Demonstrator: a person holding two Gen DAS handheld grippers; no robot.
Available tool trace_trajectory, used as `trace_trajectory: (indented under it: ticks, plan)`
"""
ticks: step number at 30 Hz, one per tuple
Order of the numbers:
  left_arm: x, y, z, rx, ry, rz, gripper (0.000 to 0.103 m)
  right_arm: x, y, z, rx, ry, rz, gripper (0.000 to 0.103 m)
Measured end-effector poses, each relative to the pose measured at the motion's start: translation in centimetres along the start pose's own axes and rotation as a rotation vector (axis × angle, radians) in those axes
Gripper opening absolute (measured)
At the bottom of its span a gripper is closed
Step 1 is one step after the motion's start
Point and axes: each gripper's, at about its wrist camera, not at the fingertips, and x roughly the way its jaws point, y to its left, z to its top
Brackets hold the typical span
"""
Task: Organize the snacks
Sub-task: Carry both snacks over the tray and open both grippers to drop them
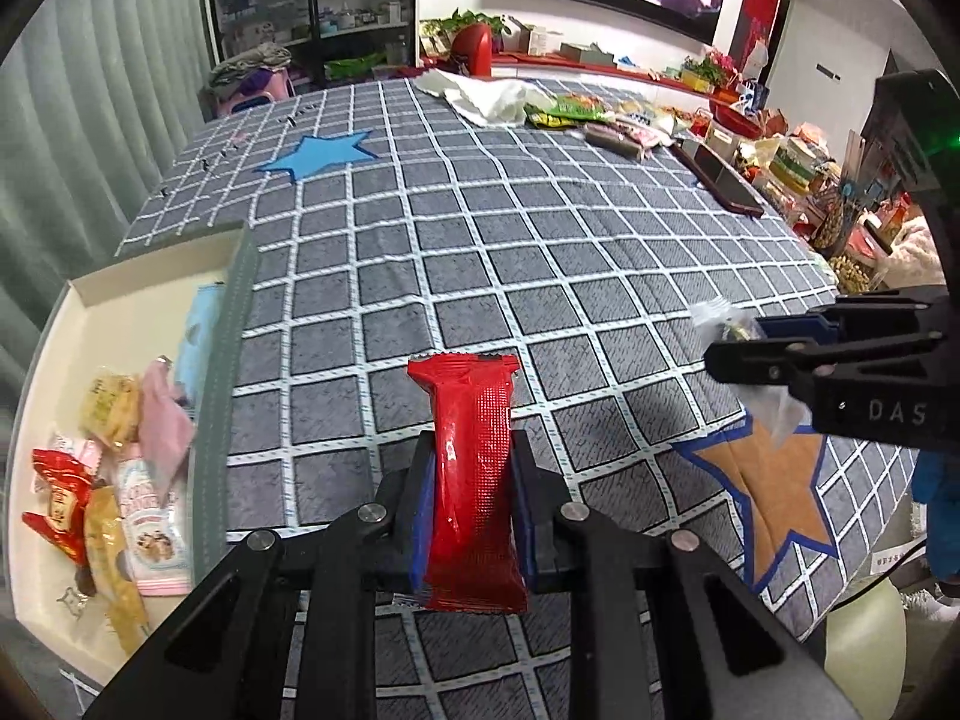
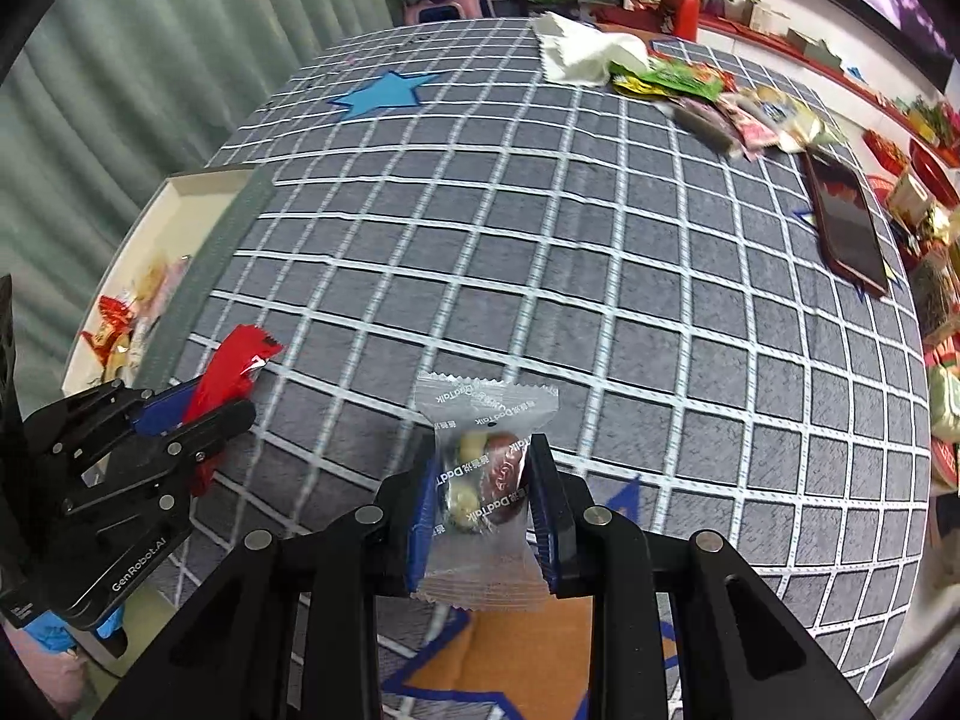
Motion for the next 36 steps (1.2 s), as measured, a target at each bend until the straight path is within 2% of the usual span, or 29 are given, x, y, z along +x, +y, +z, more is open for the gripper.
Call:
trace_trajectory:
  ticks: [10,16,22,29,36]
  plan:
    - [-2.3,2.5,0.1,-0.035,-0.053,0.016,0.024,-0.4,3.8,1.1,-0.050,-0.007,0.028,0.030]
    - [-4.0,5.5,0.5,-0.081,-0.099,0.020,0.024,0.0,6.7,2.3,-0.084,0.003,0.055,0.030]
    - [-5.9,11.2,1.3,-0.159,-0.139,0.111,0.024,0.9,11.4,5.0,-0.139,-0.003,0.098,0.030]
    - [-5.4,17.3,1.1,-0.242,-0.115,0.208,0.024,3.2,17.5,9.0,-0.171,-0.023,0.186,0.030]
    - [-2.4,19.9,0.4,-0.315,-0.038,0.226,0.024,6.5,22.0,12.2,-0.158,-0.007,0.256,0.030]
